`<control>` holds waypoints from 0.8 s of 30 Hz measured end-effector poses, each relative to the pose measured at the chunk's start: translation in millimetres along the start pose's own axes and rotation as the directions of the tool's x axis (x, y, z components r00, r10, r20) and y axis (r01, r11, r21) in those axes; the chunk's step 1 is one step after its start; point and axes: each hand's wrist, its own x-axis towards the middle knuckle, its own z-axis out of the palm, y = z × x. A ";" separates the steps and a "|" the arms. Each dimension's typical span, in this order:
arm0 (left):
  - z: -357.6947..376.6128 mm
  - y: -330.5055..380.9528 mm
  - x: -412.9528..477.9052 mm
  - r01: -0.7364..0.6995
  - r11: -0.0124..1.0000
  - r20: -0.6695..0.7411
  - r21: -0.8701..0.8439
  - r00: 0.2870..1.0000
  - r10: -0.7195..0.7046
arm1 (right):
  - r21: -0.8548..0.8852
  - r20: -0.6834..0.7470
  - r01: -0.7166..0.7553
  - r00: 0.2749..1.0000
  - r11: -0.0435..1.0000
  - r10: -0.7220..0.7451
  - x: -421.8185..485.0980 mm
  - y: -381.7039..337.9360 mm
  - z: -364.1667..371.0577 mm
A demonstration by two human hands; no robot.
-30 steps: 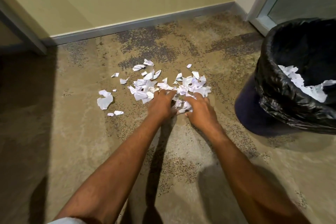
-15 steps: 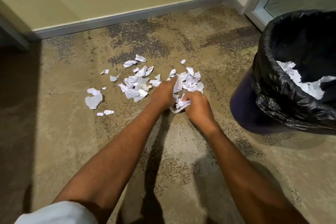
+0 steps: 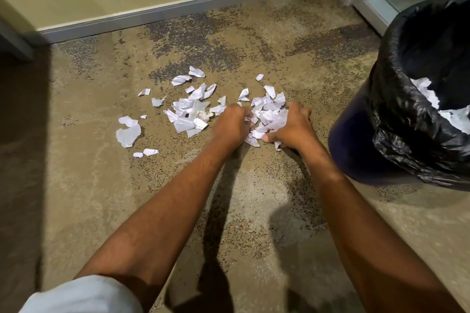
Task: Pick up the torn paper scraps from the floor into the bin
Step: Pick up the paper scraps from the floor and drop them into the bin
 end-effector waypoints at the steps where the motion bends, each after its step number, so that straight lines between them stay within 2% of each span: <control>1: 1.2 -0.1 -0.1 -0.003 1.000 -0.010 -0.008 1.000 0.003 | -0.023 0.030 0.005 1.000 1.000 -0.004 0.1 -1.2 0.4; 6: 6.3 0.2 -3.4 -0.052 0.999 -0.066 -0.007 0.996 0.052 | -0.063 0.050 0.116 0.992 0.991 -0.113 -5.9 -7.0 12.1; 9: 7.0 -1.0 -9.6 -0.056 0.994 -0.081 -0.097 0.996 0.048 | -0.063 0.029 0.170 0.985 0.983 -0.169 -11.5 -10.8 19.2; 13: 5.4 -0.7 -23.6 0.009 0.956 -0.084 -0.293 0.996 -0.035 | 0.086 0.005 0.161 0.987 0.983 -0.162 -17.8 -13.2 21.7; 17: -0.8 -1.2 -39.6 0.107 0.843 -0.054 -0.527 0.986 -0.159 | 0.250 0.048 0.083 0.994 0.965 -0.098 -27.6 -20.2 15.8; 24: -32.6 12.6 -51.0 0.094 0.795 -0.033 -0.599 0.989 -0.142 | 0.319 0.027 0.122 0.990 0.940 -0.137 -43.8 -39.6 -3.6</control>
